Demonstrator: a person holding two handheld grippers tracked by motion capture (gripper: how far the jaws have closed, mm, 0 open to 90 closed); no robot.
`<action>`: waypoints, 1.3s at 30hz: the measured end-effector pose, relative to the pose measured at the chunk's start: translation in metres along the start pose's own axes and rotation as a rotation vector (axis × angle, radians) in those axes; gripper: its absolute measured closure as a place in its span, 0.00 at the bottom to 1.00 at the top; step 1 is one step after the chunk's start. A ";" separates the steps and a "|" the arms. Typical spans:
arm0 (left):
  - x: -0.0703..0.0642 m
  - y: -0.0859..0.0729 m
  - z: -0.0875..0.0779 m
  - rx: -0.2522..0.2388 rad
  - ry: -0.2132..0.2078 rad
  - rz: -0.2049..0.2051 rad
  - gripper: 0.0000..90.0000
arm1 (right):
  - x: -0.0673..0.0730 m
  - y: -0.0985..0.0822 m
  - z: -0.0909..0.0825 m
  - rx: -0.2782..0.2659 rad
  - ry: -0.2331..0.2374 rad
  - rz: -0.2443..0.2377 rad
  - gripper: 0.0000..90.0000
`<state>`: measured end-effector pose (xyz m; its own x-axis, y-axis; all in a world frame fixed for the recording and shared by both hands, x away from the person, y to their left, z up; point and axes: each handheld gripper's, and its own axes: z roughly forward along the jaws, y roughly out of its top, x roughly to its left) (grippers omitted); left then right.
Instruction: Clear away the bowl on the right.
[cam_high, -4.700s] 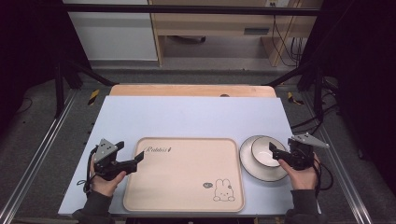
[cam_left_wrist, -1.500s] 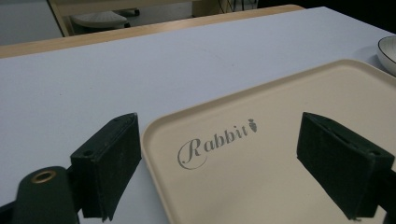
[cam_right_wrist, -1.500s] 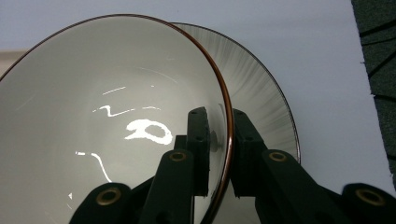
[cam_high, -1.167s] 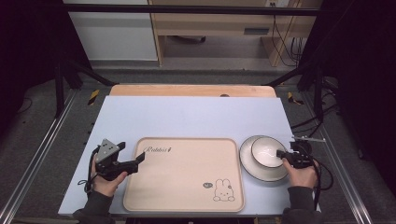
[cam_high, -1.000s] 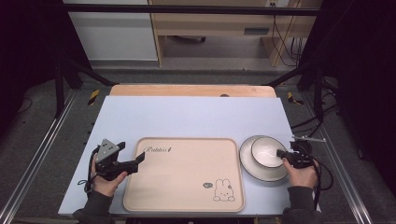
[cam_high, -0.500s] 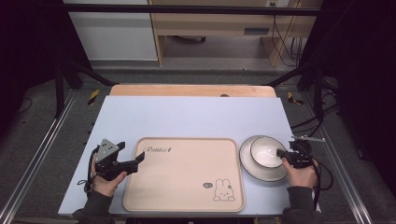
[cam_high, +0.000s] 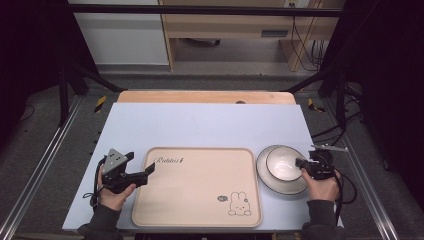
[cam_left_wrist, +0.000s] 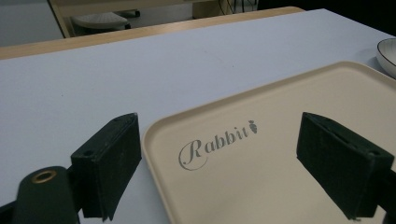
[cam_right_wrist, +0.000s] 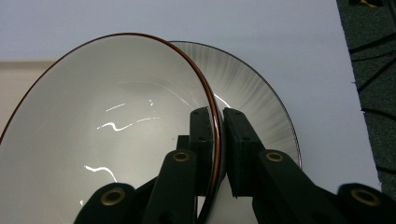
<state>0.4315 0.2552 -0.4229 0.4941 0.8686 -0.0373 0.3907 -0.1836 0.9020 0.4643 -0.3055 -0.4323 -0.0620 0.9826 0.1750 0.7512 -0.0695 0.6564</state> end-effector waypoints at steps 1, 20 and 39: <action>0.000 0.000 0.000 0.000 0.000 0.000 0.15 | 0.000 0.000 0.000 -0.001 0.001 -0.002 0.92; 0.000 0.000 0.000 -0.003 -0.001 -0.004 0.15 | 0.005 0.001 -0.003 -0.012 -0.009 -0.027 0.91; 0.000 0.000 0.000 0.000 -0.003 -0.003 0.15 | 0.006 0.003 -0.011 -0.038 0.014 -0.041 0.91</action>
<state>0.4316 0.2547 -0.4232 0.4953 0.8677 -0.0409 0.3920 -0.1813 0.9019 0.4585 -0.3022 -0.4211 -0.1015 0.9822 0.1580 0.7221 -0.0365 0.6908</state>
